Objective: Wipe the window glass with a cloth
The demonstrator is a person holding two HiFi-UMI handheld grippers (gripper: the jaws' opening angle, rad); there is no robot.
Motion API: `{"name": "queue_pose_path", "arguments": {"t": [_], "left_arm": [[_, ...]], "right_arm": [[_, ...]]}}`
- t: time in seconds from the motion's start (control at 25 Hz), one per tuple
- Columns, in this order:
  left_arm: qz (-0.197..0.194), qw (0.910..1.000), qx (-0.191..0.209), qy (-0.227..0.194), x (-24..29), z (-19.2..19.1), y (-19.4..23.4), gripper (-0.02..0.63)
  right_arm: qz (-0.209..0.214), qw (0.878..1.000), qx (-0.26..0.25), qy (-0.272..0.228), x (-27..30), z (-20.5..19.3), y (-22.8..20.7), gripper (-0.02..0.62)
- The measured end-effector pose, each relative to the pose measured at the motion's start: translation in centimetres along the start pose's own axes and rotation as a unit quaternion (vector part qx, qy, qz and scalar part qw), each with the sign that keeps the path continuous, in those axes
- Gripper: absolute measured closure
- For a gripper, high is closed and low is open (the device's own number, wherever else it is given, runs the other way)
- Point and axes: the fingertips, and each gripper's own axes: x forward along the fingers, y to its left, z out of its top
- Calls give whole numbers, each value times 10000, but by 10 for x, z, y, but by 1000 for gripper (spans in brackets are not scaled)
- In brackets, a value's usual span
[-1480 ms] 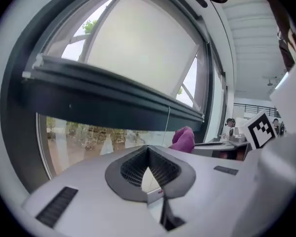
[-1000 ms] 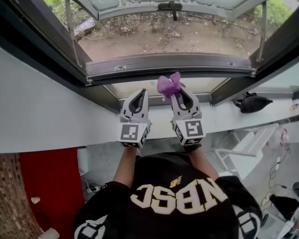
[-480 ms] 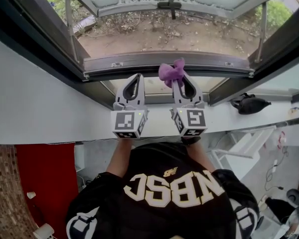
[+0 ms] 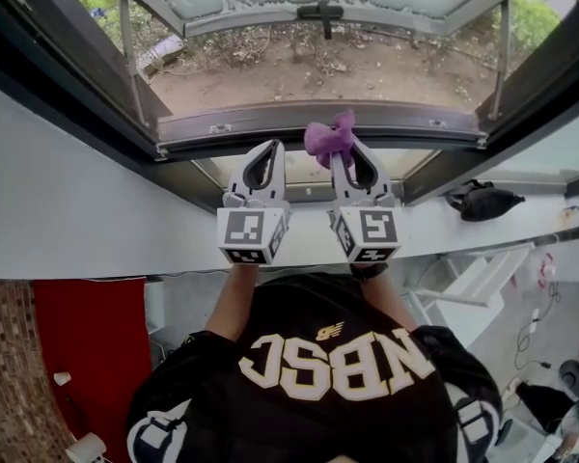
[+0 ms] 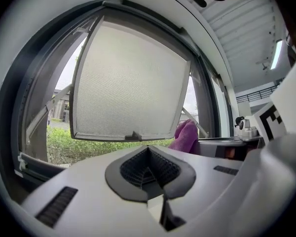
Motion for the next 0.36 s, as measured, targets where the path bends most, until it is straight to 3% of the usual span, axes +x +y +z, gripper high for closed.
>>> {"name": "queue_pose_path", "arguments": {"t": [0.16, 0.36], "left_arm": [[-28, 9999, 144, 63, 2, -6, -15, 583], [72, 9997, 221, 125, 8, -8, -39, 583]], "right_arm": [[85, 9999, 38, -62, -9, 0, -10, 506], [-69, 9997, 194, -106, -19, -2, -56, 506]]}}
